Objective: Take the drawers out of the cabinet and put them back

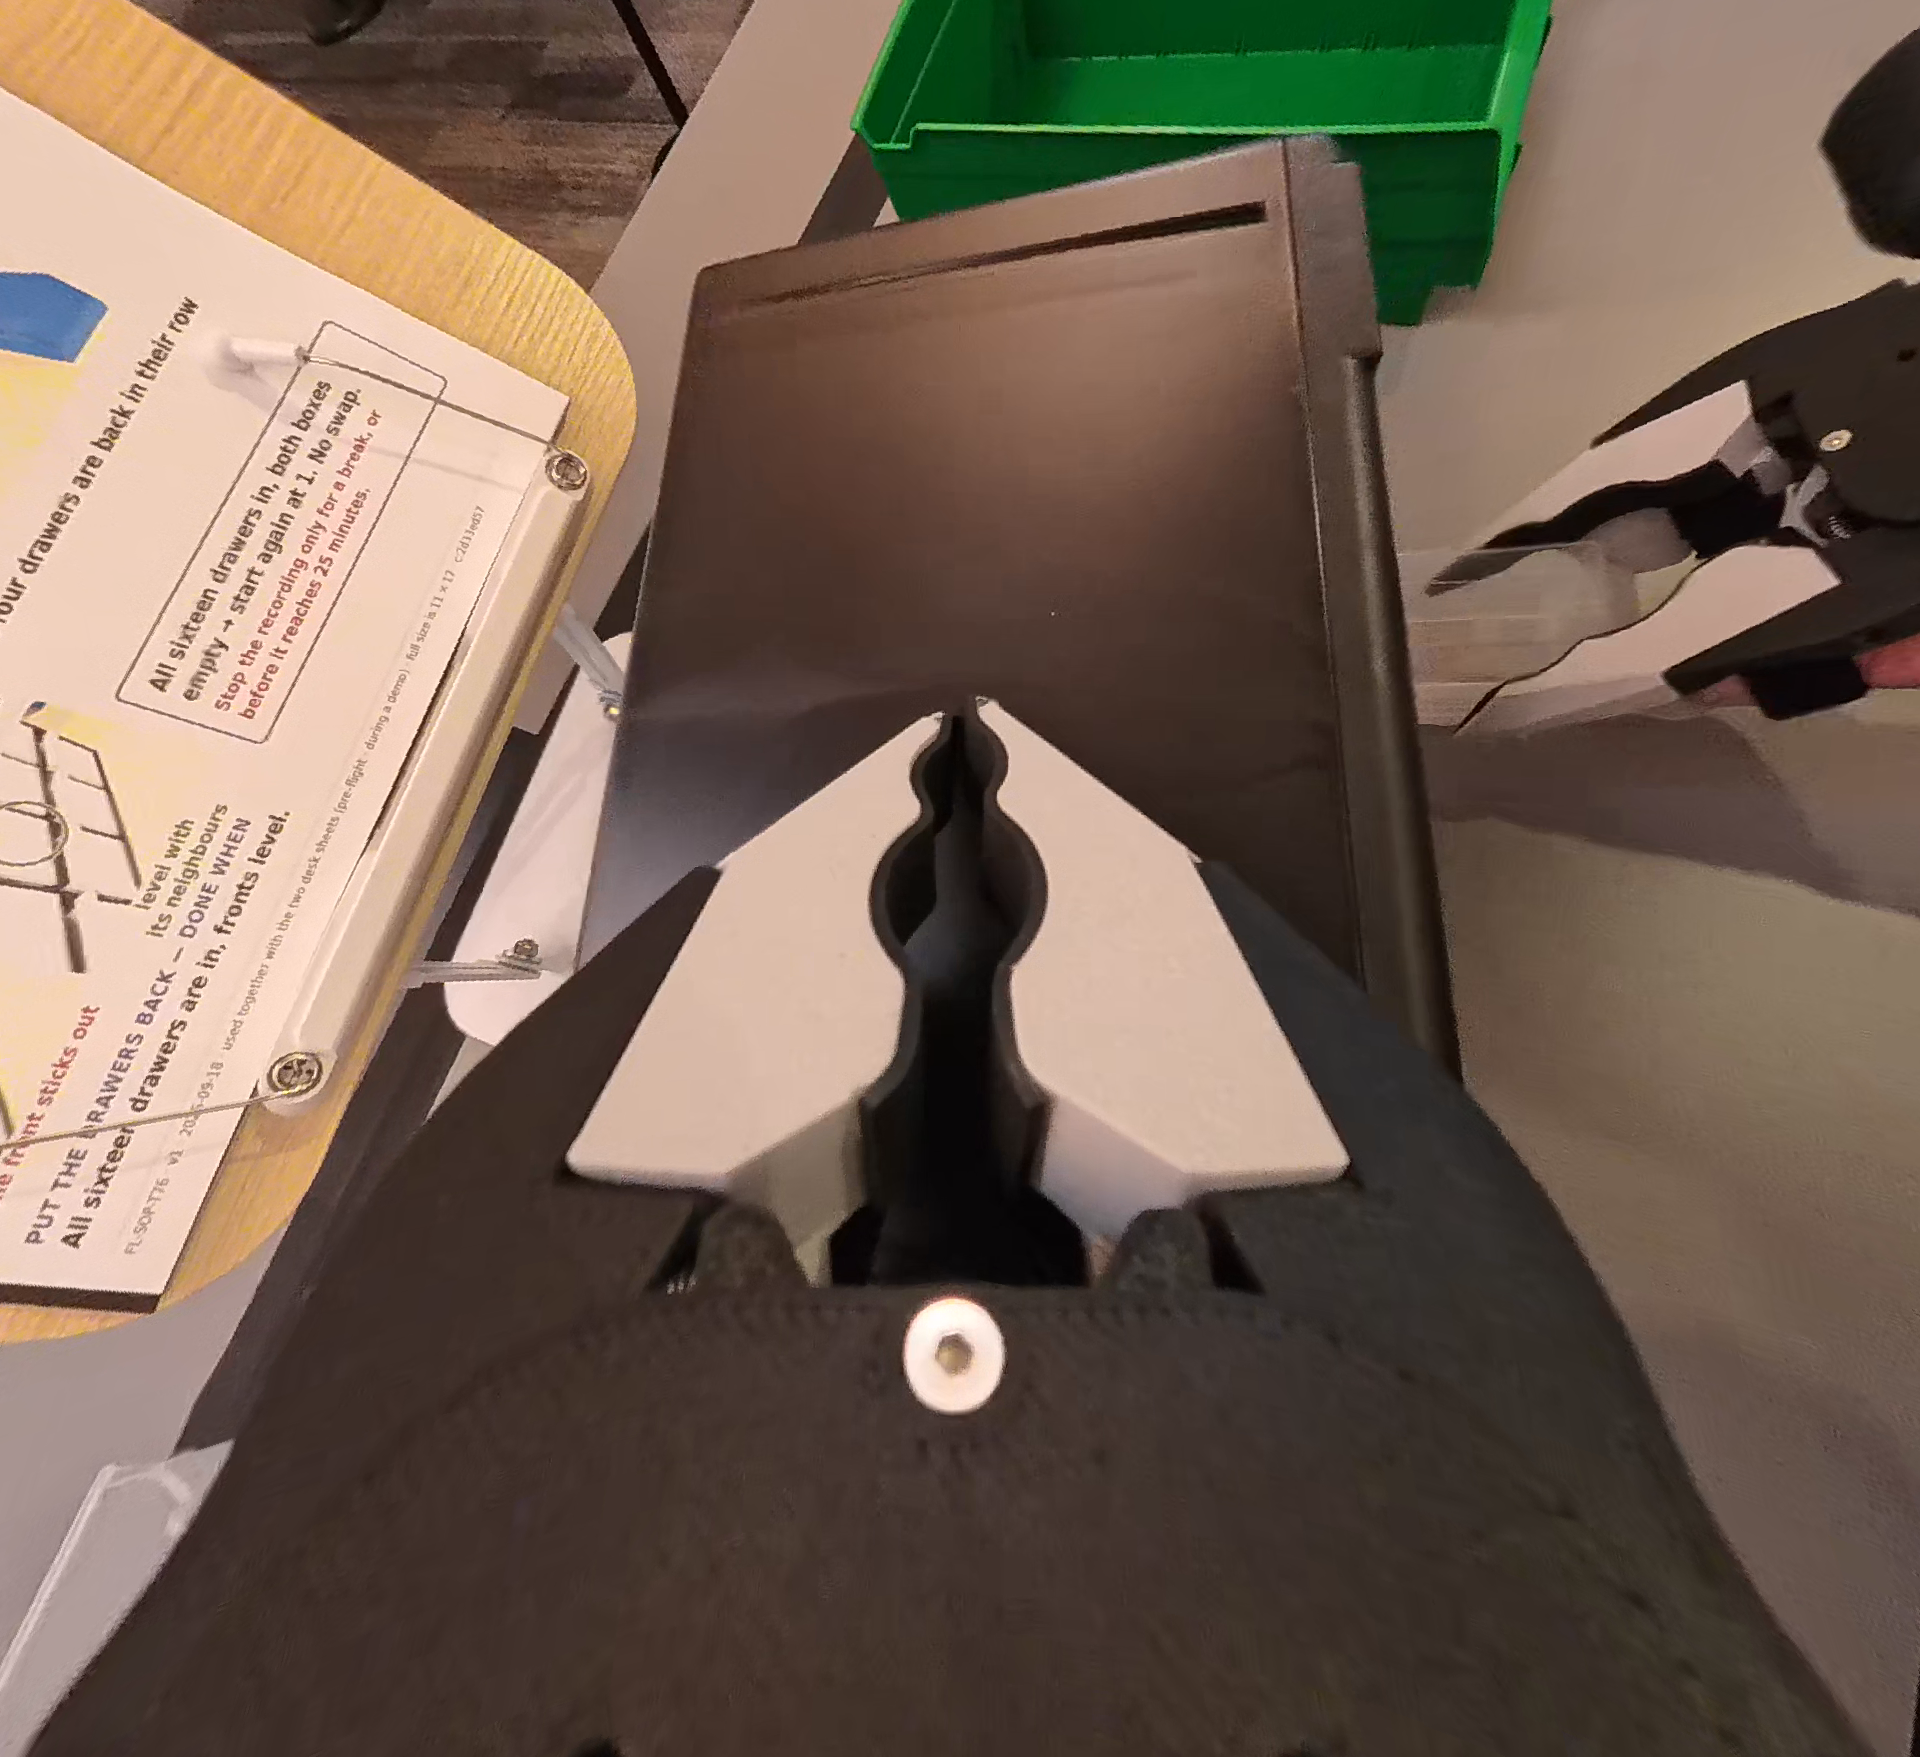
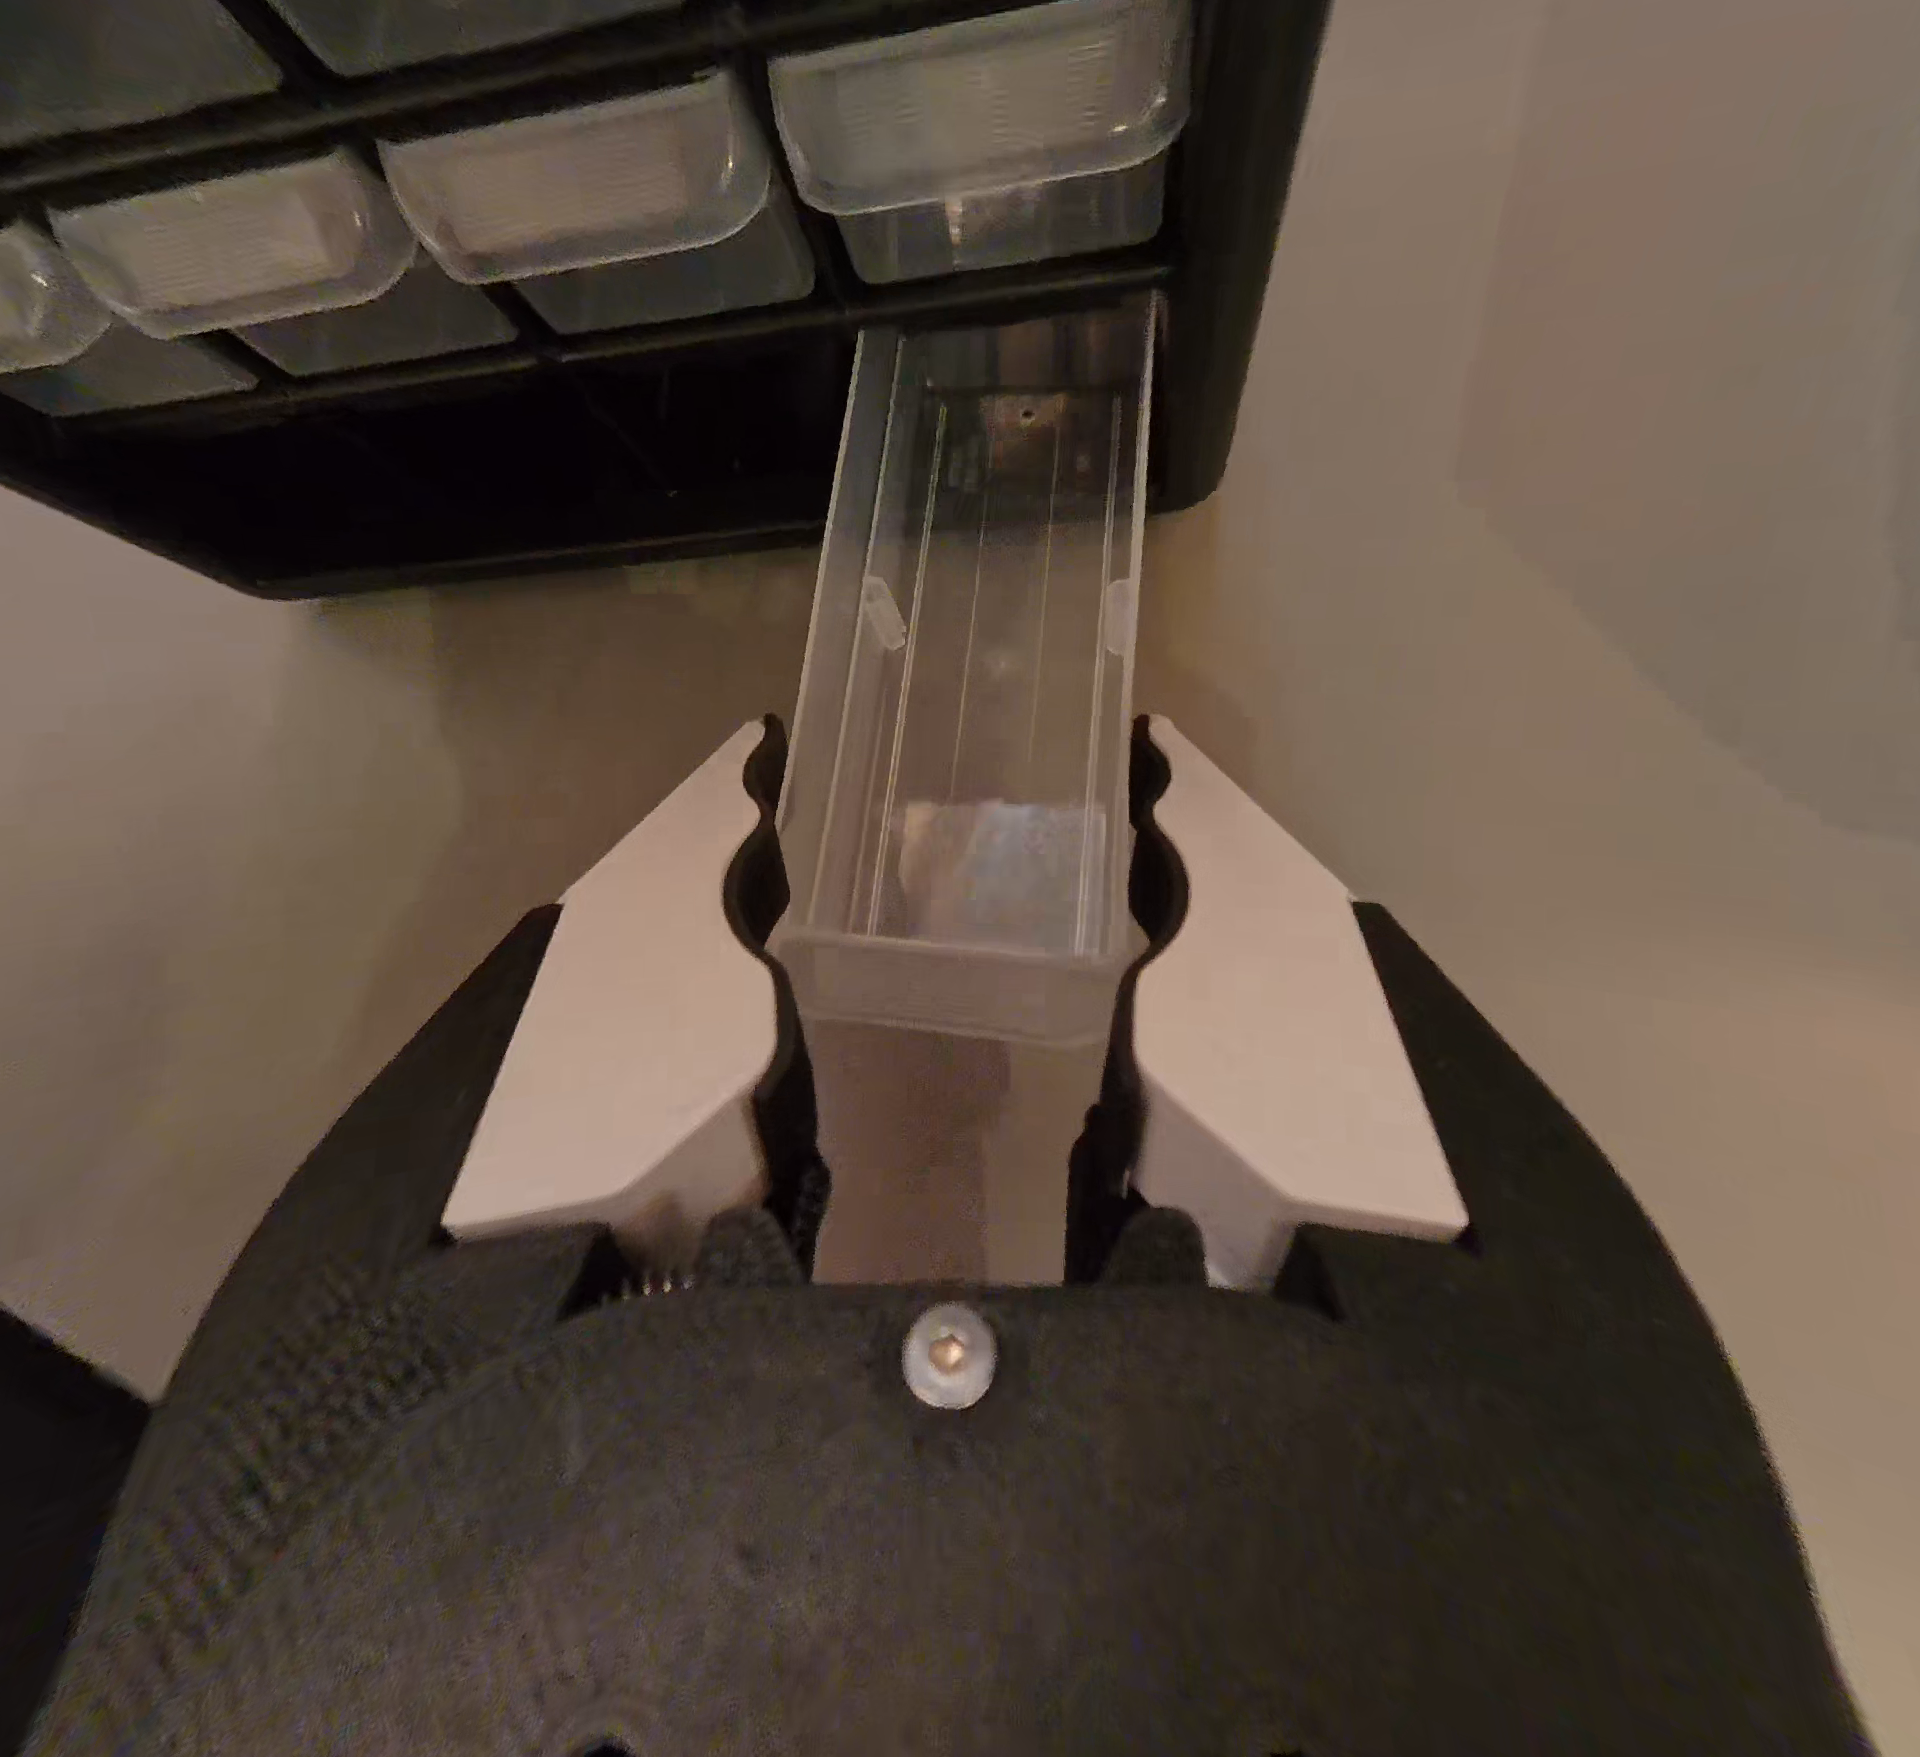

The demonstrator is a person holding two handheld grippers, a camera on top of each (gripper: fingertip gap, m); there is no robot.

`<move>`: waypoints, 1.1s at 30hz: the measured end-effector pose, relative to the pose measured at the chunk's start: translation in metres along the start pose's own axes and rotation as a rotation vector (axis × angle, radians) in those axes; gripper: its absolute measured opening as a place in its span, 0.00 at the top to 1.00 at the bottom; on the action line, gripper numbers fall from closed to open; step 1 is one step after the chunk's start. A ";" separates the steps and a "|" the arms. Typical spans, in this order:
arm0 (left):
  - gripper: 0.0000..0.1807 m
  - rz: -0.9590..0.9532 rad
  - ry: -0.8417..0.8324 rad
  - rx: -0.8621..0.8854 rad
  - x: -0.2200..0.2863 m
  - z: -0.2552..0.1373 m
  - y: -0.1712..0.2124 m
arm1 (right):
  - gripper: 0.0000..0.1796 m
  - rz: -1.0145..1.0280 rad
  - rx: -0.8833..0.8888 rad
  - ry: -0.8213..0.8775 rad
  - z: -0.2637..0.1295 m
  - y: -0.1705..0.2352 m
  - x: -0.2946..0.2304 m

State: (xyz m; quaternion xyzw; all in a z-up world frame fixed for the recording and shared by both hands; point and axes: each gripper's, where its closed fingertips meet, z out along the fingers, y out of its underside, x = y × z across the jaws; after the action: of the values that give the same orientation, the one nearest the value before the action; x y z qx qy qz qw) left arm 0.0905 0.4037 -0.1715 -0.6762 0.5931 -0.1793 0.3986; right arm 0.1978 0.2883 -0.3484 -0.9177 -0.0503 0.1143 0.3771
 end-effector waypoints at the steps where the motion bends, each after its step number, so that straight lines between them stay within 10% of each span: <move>1: 1.00 0.007 -0.005 -0.006 0.000 0.000 0.000 | 0.64 -0.028 0.003 -0.007 0.006 0.001 0.001; 6: 1.00 -0.011 0.006 0.012 0.000 -0.001 0.000 | 0.63 -0.178 0.066 -0.039 0.025 -0.022 0.011; 12: 1.00 -0.015 0.012 0.031 0.000 -0.001 -0.001 | 0.36 -0.487 0.021 -0.158 0.000 -0.022 0.012; 33: 1.00 -0.015 0.054 0.032 0.001 -0.001 -0.001 | 0.50 -0.630 0.068 -0.259 0.031 -0.039 0.035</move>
State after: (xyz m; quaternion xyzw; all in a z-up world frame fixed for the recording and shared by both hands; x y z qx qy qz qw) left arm 0.0907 0.4021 -0.1705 -0.6691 0.5954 -0.2100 0.3920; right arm 0.2234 0.3431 -0.3484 -0.8217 -0.3752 0.1095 0.4148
